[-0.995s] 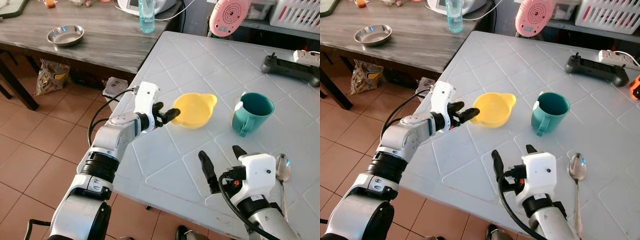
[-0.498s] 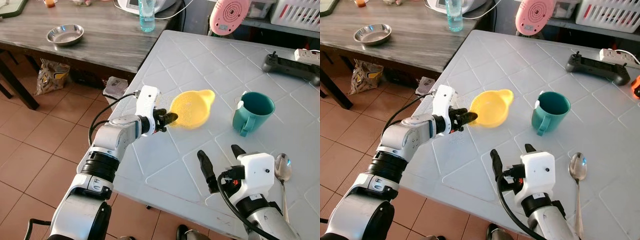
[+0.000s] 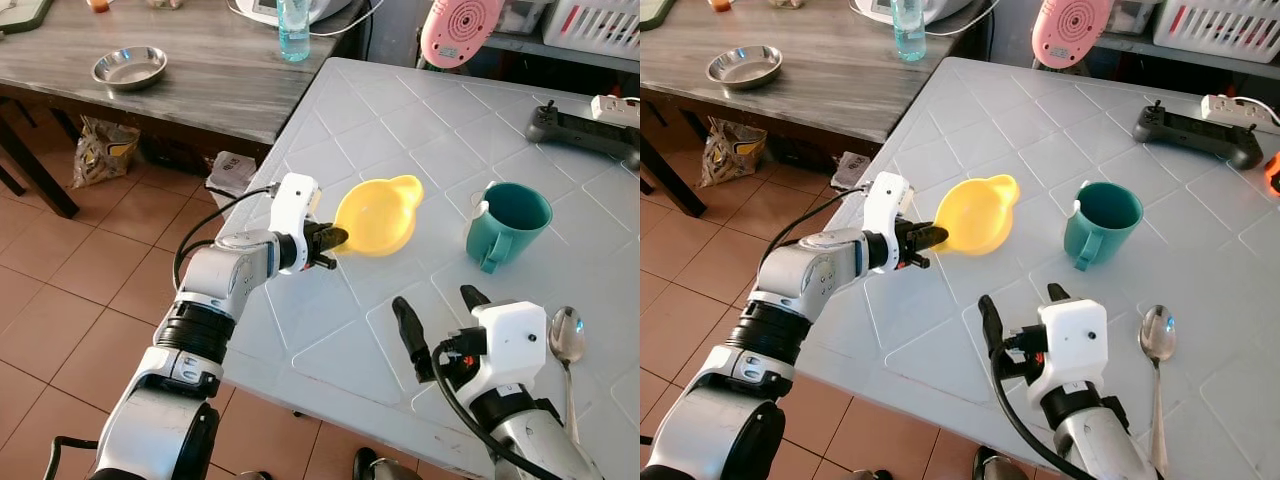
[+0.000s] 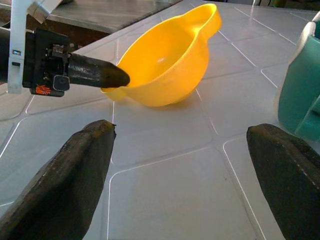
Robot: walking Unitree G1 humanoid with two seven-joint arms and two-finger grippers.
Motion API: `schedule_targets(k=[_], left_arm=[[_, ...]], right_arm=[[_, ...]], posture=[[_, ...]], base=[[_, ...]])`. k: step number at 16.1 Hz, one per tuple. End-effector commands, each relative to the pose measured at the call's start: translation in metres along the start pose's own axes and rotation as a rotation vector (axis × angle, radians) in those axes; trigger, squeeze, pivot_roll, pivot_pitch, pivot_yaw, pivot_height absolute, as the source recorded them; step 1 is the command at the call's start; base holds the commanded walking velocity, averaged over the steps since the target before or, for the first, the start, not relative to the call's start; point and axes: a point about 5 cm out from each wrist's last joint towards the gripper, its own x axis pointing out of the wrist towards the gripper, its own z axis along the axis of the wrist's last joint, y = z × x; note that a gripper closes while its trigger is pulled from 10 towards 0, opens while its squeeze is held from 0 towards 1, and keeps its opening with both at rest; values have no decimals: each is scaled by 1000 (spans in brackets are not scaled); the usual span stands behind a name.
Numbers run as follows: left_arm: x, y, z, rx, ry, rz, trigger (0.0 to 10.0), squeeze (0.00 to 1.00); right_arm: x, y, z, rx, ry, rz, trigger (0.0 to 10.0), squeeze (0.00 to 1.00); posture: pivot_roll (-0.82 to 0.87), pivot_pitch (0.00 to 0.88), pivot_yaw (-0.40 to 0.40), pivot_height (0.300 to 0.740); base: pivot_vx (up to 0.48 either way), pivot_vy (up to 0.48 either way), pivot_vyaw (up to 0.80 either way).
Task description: Setting the table
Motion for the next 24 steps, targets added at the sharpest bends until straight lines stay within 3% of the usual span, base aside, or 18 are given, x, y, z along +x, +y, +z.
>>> schedule_targets(k=[1, 3, 7, 9, 12, 15, 19, 22, 23, 24], left_arm=[[-3, 4, 3, 45, 0, 29, 0, 0], [-6, 9, 3, 78, -12, 71, 0, 0], [-16, 27, 2, 241, -26, 198, 0, 0], [-22, 37, 7, 328, -78, 284, 0, 0], [-31, 48, 5, 250, -141, 372, 0, 0], [-49, 54, -1, 144, -313, 482, 0, 0], [-66, 52, -15, 118, -453, 608, 0, 0], [-69, 52, -16, 111, -485, 694, 0, 0], [-69, 51, -13, 132, -498, 694, 275, 0], [-68, 50, -10, 138, -506, 680, 4902, 0]], right_arm=[[-1, 1, -1, -4, 9, 6, 10000, 0], [-1, 2, -1, -1, 9, 10, 10000, 0], [3, 0, 1, -9, 1, 11, 10000, 0], [6, -3, 3, -23, -16, 6, 10000, 0], [12, -8, 8, -51, -46, -16, 10000, 0], [19, -14, 13, -68, -91, -63, 10000, 0], [25, -21, 22, -47, -148, -118, 10000, 0], [31, -25, 24, -38, -163, -132, 10000, 0], [33, -25, 24, -39, -165, -129, 10000, 0], [34, -24, 24, -41, -168, -128, 10000, 0]], posture=[[-8, 187, 10, 740], [-6, 186, 10, 740], [5, 175, -3, 740], [12, 168, -10, 740], [22, 159, -23, 740], [33, 148, -36, 740], [44, 144, -57, 740], [56, 141, -69, 740], [57, 140, -68, 740], [57, 140, -68, 740]], base=[[0, 0, 0], [0, 0, 0], [0, 0, 0], [0, 0, 0], [0, 0, 0], [0, 0, 0], [0, 0, 0], [0, 0, 0], [0, 0, 0], [0, 0, 0]])
